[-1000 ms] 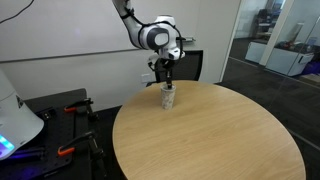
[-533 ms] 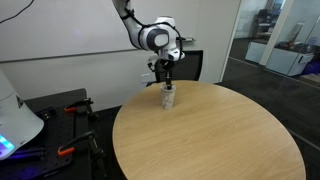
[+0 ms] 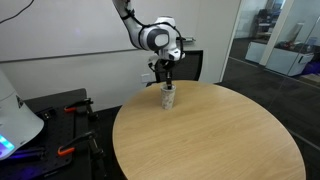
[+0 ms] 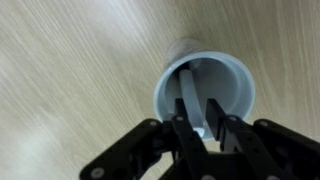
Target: Remove the marker from the cup and put it on the table
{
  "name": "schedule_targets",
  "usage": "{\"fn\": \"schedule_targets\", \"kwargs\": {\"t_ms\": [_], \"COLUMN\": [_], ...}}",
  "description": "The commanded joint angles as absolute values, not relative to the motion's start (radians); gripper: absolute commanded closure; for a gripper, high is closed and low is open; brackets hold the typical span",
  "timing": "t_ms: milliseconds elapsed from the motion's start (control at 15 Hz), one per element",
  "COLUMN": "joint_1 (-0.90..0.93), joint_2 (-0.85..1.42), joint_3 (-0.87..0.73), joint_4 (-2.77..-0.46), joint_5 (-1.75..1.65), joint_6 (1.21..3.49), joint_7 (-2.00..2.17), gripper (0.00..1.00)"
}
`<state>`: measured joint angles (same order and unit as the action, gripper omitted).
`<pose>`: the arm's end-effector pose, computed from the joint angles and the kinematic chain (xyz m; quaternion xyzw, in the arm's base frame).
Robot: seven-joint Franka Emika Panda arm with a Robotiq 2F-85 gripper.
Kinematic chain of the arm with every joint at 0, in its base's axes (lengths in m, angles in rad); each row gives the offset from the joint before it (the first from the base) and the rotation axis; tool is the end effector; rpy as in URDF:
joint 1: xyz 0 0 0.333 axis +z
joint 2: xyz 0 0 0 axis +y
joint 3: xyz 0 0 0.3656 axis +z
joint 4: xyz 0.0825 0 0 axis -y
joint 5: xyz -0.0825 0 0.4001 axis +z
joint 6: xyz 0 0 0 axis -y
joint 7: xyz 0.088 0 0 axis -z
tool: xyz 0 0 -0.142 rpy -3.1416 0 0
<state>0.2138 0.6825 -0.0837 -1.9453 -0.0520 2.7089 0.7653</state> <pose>0.6568 0.0884 0.1237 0.9584 -0.2798 0.0534 0.0163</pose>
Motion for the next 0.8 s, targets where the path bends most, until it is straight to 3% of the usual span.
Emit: {"fn": "schedule_targets", "kwargs": {"t_ms": [0,733], "joint_1": [0.210,0.231], "joint_2": [0.695,0.740], "joint_3": [-0.077,-0.099], "joint_4": [-1.917,-1.875], "joint_5": [-0.015,-0.032], "joint_6": [2.687,2.705], "joint_7": [0.719,0.712], "gripper": [0.70,0.66]}}
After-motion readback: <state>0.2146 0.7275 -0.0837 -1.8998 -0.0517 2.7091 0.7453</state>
